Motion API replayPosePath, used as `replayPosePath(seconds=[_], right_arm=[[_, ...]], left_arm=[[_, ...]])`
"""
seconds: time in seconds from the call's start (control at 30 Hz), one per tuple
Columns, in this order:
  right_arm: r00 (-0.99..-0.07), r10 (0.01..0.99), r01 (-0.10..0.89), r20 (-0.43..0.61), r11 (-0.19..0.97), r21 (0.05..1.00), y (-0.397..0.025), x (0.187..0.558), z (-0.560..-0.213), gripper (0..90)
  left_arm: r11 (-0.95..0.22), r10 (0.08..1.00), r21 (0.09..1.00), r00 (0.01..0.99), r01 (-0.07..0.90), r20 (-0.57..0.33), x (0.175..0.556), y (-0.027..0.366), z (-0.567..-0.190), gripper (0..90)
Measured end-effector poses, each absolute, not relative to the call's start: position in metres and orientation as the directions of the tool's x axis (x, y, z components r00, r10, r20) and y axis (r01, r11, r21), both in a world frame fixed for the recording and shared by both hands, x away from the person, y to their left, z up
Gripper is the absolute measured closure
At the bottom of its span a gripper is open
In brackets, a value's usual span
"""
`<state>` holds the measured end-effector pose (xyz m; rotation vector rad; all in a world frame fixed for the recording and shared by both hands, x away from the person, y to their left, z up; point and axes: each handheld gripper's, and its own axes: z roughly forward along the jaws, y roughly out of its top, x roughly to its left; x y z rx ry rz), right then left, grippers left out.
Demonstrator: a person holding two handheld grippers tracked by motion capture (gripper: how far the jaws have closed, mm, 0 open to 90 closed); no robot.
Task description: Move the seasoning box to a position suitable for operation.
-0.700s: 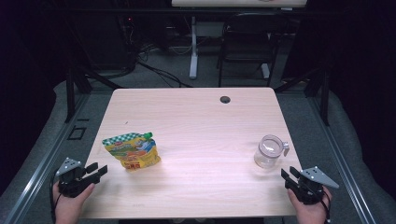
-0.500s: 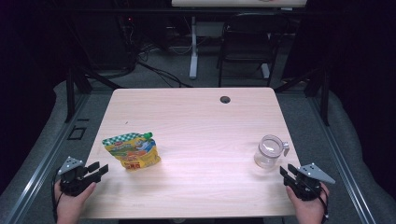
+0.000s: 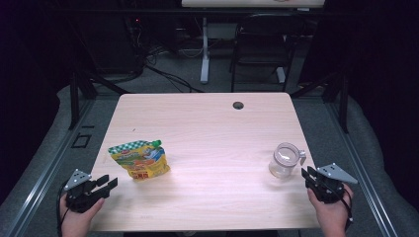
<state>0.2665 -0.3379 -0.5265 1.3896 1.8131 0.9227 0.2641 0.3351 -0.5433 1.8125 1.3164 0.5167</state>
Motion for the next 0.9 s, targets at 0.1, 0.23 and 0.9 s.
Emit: replayPosePath(seconds=[0.1,0.23,0.9], right_arm=[[-0.203,0.973,0.51,-0.106,0.197,0.837,-0.339,0.283,-0.531,69.2],[-0.143,0.983,0.53,-0.113,0.173,0.83,-0.342,0.306,-0.542,67.9],[-0.157,0.986,0.528,-0.052,0.128,0.839,-0.351,0.326,-0.55,74.2]], left_arm=[[-0.115,0.921,0.803,0.366,0.585,-0.135,0.264,0.337,-0.543,58.7],[-0.115,0.923,0.796,0.36,0.594,-0.135,0.264,0.338,-0.545,59.0],[-0.111,0.918,0.794,0.367,0.597,-0.148,0.256,0.338,-0.546,63.6]])
